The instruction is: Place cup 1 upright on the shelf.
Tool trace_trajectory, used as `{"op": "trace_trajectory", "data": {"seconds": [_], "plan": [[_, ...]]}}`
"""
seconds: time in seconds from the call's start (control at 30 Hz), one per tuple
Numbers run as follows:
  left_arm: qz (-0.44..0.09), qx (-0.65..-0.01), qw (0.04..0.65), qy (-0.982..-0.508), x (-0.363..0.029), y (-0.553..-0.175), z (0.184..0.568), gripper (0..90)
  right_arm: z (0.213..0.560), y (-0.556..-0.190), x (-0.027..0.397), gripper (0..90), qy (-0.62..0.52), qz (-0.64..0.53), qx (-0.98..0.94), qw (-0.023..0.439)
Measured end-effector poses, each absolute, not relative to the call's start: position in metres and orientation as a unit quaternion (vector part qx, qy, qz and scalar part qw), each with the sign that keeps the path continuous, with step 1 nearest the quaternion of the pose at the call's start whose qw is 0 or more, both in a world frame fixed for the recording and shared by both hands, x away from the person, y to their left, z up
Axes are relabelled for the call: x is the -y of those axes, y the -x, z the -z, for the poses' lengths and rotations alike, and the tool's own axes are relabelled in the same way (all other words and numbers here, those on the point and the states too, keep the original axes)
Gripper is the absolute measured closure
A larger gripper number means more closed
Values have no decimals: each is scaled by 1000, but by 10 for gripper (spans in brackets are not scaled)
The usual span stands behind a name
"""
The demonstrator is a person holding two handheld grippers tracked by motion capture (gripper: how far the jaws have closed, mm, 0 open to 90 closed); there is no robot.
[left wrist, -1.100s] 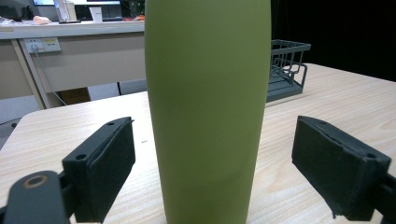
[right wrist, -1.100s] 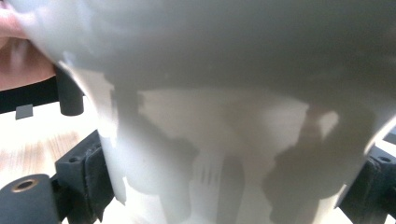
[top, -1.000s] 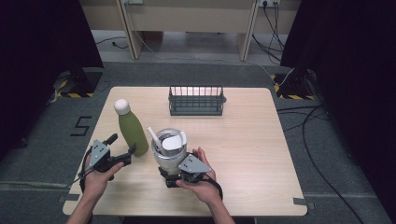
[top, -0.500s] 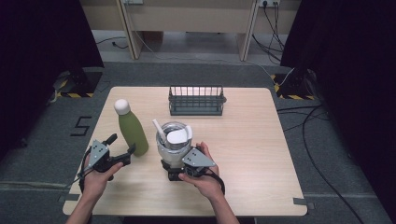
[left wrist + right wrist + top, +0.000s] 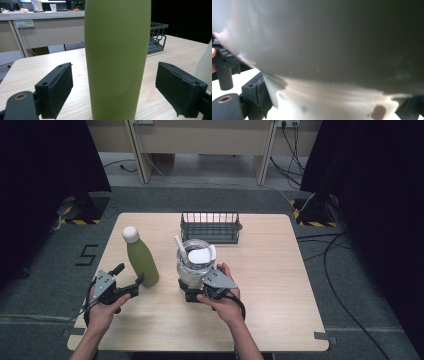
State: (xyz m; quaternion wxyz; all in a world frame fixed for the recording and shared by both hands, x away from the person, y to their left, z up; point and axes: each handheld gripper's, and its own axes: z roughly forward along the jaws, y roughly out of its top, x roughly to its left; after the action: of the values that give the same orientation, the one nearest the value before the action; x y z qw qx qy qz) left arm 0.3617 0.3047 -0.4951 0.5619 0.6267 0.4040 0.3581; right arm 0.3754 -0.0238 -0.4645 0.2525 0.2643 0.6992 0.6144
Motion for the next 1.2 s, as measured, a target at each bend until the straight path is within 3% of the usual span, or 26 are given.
{"op": "trace_trajectory", "data": {"seconds": [1.2], "plan": [[-358, -403, 563, -627, -304, -362, 495, 139, 440, -420, 51, 99, -307, -604, -676, 290]]}}
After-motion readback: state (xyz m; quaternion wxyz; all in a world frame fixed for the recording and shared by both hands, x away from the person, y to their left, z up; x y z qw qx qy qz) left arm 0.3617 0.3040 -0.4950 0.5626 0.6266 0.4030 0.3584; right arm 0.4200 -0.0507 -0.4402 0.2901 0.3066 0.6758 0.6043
